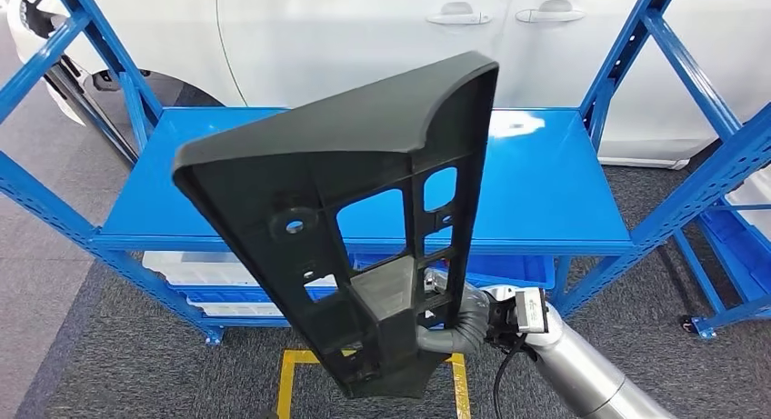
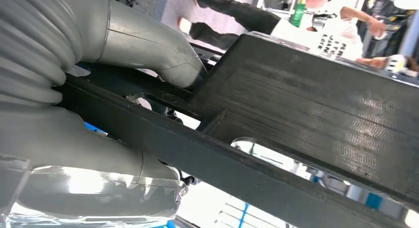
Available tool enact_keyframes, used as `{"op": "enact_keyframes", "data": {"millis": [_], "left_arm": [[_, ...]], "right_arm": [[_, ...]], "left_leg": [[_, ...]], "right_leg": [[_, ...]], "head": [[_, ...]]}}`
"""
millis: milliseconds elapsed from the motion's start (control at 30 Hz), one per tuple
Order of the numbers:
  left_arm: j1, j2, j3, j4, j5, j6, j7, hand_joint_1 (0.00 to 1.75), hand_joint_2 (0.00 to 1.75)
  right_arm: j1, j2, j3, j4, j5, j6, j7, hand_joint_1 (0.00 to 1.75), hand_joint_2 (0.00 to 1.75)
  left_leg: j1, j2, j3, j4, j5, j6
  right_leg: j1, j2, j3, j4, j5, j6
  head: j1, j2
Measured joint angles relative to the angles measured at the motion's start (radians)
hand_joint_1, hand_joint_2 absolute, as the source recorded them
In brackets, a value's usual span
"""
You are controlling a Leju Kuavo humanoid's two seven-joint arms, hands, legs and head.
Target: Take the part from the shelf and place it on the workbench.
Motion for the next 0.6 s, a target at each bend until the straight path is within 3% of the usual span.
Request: {"op": "enact_keyframes", "data": {"millis": [67, 100, 233, 300, 367, 400, 433, 467, 500, 533, 600], "left_arm": [[-0.002, 0.0, 0.0, 0.0, 0.001, -0.001, 0.0, 0.0, 1.75], [-0.004, 0.0, 0.001, 0.0, 0.001, -0.001, 0.0, 0.0, 1.75], [-0.001, 0.0, 0.001, 0.0, 0.001, -0.004, 0.0, 0.0, 1.75], [-0.003, 0.0, 0.001, 0.0, 0.001, -0.007, -0.002, 0.0, 1.75], [-0.005, 0.001, 0.002, 0.0, 0.001, -0.008, -0.003, 0.0, 1.75], [-0.005, 0.001, 0.002, 0.0, 0.001, -0.008, -0.003, 0.0, 1.75], [-0.005, 0.001, 0.002, 0.0, 0.001, -0.008, -0.003, 0.0, 1.75], [-0.005, 0.001, 0.002, 0.0, 0.001, -0.008, -0.004, 0.0, 1.75], [-0.005, 0.001, 0.002, 0.0, 0.001, -0.008, -0.004, 0.0, 1.75], [-0.005, 0.001, 0.003, 0.0, 0.001, -0.008, -0.005, 0.0, 1.75], [-0.006, 0.001, 0.003, 0.0, 0.001, -0.008, -0.006, 0.0, 1.75]], "right_arm": [[0.003, 0.0, 0.0, 0.0, 0.005, -0.006, 0.003, 1.75, 1.75], [0.003, 0.0, 0.0, 0.0, 0.006, -0.007, 0.003, 1.75, 1.75], [0.003, -0.001, 0.0, 0.0, 0.006, -0.007, 0.003, 1.75, 1.75], [-0.003, 0.0, -0.002, 0.002, 0.005, -0.006, 0.002, 1.75, 1.75], [-0.008, 0.002, -0.004, 0.007, 0.003, -0.004, 0.0, 1.75, 1.75], [-0.01, 0.004, -0.004, 0.01, 0.002, -0.003, 0.0, 1.75, 1.75], [-0.01, 0.005, -0.004, 0.013, 0.001, -0.002, 0.0, 1.75, 1.75], [-0.012, 0.006, -0.004, 0.017, -0.001, -0.002, 0.0, 1.75, 1.75], [-0.015, 0.006, -0.004, 0.02, -0.003, -0.002, 0.0, 1.75, 1.75], [-0.019, 0.006, -0.005, 0.023, -0.007, -0.002, 0.0, 1.75, 1.75], [-0.03, 0.006, -0.006, 0.028, -0.015, -0.002, 0.001, 1.75, 1.75]], "left_leg": [[-0.002, -0.002, 0.078, -0.14, 0.045, 0.009], [-0.004, -0.003, 0.099, -0.183, 0.057, 0.014], [-0.006, -0.002, 0.097, -0.208, 0.083, 0.039], [-0.002, 0.001, 0.083, -0.216, 0.105, 0.051], [-0.003, 0.003, 0.058, -0.216, 0.124, 0.056], [-0.003, 0.003, 0.045, -0.215, 0.132, 0.056], [-0.003, 0.003, 0.031, -0.213, 0.141, 0.056], [-0.003, 0.003, 0.018, -0.21, 0.149, 0.054], [-0.003, 0.002, 0.006, -0.207, 0.156, 0.053], [-0.003, 0.002, -0.005, -0.202, 0.164, 0.05], [-0.005, 0.002, -0.02, -0.199, 0.178, 0.04]], "right_leg": [[0.001, 0.002, -0.007, 0.007, 0.005, 0.006], [0.002, 0.003, -0.01, 0.008, 0.008, 0.012], [-0.001, 0.006, -0.018, 0.008, 0.018, 0.038], [-0.003, 0.008, -0.041, 0.063, -0.04, 0.046], [-0.007, 0.008, -0.079, 0.188, -0.136, 0.052], [-0.008, 0.008, -0.092, 0.247, -0.166, 0.054], [-0.008, 0.008, -0.09, 0.281, -0.175, 0.056], [-0.008, 0.008, -0.072, 0.278, -0.163, 0.056], [-0.008, 0.008, -0.035, 0.238, -0.138, 0.054], [-0.007, 0.007, 0.017, 0.168, -0.116, 0.05], [-0.001, 0.006, 0.101, 0.036, -0.101, 0.04]], "head": [[0.0, 0.0], [0.0, 0.0], [0.0, 0.0], [0.0, 0.0], [0.0, 0.0], [0.0, 0.0], [0.0, 0.0], [0.0, 0.0], [0.0, 0.0], [0.0, 0.0], [0.0, 0.0]]}}
